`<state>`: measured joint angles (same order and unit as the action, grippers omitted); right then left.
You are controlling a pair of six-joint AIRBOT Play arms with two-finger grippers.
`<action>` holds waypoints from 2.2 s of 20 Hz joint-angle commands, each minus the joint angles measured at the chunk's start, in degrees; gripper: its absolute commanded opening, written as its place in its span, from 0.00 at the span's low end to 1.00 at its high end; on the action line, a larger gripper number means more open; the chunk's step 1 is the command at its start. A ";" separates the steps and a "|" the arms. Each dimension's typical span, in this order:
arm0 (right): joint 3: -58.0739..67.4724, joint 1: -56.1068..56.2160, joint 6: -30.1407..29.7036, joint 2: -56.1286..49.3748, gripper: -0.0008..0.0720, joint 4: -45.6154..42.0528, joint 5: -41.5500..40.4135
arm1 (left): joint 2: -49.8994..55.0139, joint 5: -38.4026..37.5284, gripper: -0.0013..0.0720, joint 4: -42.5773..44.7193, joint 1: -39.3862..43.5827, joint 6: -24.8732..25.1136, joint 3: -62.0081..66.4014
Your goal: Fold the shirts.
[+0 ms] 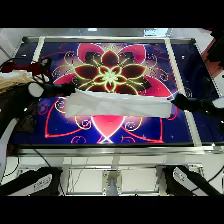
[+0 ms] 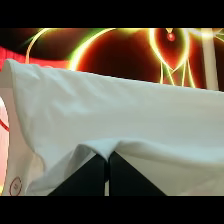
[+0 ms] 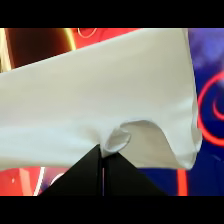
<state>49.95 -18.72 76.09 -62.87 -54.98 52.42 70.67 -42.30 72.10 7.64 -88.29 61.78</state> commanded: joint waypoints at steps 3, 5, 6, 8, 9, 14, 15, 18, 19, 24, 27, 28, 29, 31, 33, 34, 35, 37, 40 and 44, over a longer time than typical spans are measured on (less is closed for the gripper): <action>12.17 5.14 3.45 -20.57 0.04 -3.87 -9.29 | 16.74 1.81 0.04 3.56 0.26 0.26 7.76; 15.78 5.57 3.45 -25.66 0.04 -5.25 -9.55 | 19.37 1.95 0.04 4.09 0.28 0.28 7.76; 16.85 5.95 3.48 -27.61 0.04 -5.62 -9.40 | 20.44 2.14 0.04 4.11 0.28 0.28 7.76; 17.40 6.80 3.48 -30.67 0.04 -6.49 -9.27 | 21.99 2.21 0.04 4.11 0.28 0.28 7.76; 17.40 7.21 3.67 -31.93 0.04 -7.56 -9.03 | 22.60 2.25 0.04 4.09 0.28 0.31 7.76; 17.57 7.82 6.49 -34.21 0.04 -12.24 -6.36 | 23.10 5.35 0.05 1.31 0.28 0.26 7.80; 18.34 7.54 6.58 -34.18 0.05 -12.85 -4.59 | 23.06 5.57 0.14 0.02 0.26 0.24 8.02; 22.67 6.95 4.85 -31.87 0.22 -14.05 1.75 | 22.64 3.28 0.70 -1.53 0.22 0.24 11.54; 24.50 6.56 4.87 -29.90 0.44 -14.05 3.69 | 22.32 2.54 0.70 -1.55 0.17 0.22 13.25; 28.17 2.78 8.90 -18.49 0.60 -22.16 11.43 | 20.46 1.88 0.70 -12.39 1.05 6.84 21.38; 26.03 -4.50 9.53 -14.27 0.64 -12.68 12.09 | 20.48 1.86 0.70 -15.87 5.46 20.15 21.84; 23.34 -7.23 9.42 -13.14 0.64 -9.81 12.37 | 20.48 2.25 0.70 -14.86 7.37 21.33 21.84; 20.28 -9.53 9.16 -12.72 0.64 -9.03 13.35 | 20.52 3.19 0.69 -13.33 9.18 21.46 21.84; 12.87 -13.53 6.21 -12.98 0.64 -8.61 14.19 | 20.90 5.90 0.69 -11.41 12.48 21.46 21.84; 6.82 -16.74 -0.07 -14.49 0.64 -3.26 11.37 | 21.44 7.82 0.69 -11.08 14.62 21.44 21.84; 4.98 -18.08 -4.28 -16.11 0.64 1.57 10.62 | 21.81 8.61 0.68 -10.75 15.45 21.44 21.84; 4.26 -18.93 -7.52 -18.12 0.64 5.79 10.82 | 22.34 9.11 0.61 -10.27 16.28 21.49 21.84; 4.33 -19.21 -12.15 -22.91 0.64 12.07 11.54 | 23.67 9.31 0.57 -9.42 17.70 21.44 21.84; 4.33 -17.53 -17.31 -28.72 0.64 18.51 10.16 | 25.77 8.17 0.57 -9.46 19.30 19.50 21.84; 4.33 -13.55 -19.04 -31.98 0.64 21.35 5.25 | 27.41 6.10 0.57 -9.44 21.27 19.06 21.84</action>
<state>54.61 -34.48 60.66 -92.07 -37.82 61.04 96.92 -35.20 62.48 27.42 -68.79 83.57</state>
